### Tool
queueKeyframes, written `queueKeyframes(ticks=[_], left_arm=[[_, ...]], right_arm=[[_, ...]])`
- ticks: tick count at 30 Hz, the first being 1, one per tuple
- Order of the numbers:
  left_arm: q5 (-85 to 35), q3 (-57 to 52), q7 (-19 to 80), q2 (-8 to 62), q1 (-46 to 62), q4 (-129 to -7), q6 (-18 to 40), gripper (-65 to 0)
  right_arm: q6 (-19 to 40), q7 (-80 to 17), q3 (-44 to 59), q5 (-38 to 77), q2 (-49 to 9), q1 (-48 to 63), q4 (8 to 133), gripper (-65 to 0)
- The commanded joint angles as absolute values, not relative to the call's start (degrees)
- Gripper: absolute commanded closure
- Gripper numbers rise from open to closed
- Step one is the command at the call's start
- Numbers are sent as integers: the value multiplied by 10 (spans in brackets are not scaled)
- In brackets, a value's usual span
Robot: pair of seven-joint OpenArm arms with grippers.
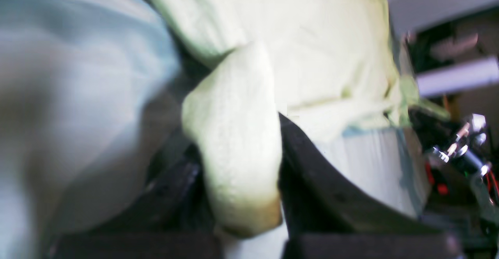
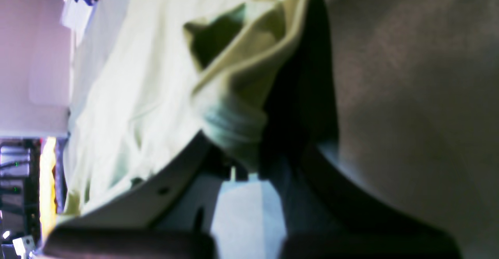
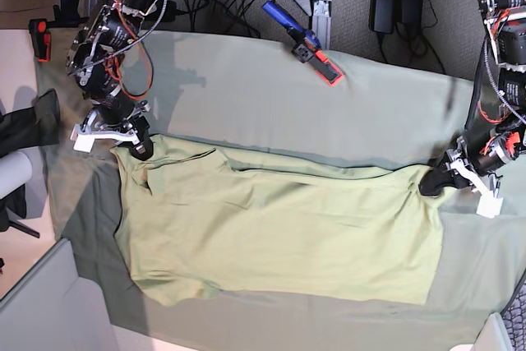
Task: Fold the T-shirt properly
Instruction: 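Drag the held shirt with both grippers to straighten it on the cloth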
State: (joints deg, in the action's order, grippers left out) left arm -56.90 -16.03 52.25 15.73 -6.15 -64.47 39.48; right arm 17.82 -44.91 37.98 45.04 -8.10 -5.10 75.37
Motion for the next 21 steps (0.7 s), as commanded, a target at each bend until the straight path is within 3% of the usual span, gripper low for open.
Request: queueKeyframes(ticks=[1,11,21], left_arm=[[-583,-162,521,166,-66,-663,400,0],[-607,-170,539,186,-15,-723,400,0],[-632,-208,547,202,68,-796,400,0]], right_arm=[[198,-447,380,465,-94,-58,764,0],[205,-463,381,490,-130,-19,779,0],[208,-465,381,502,-137,88,905,0]])
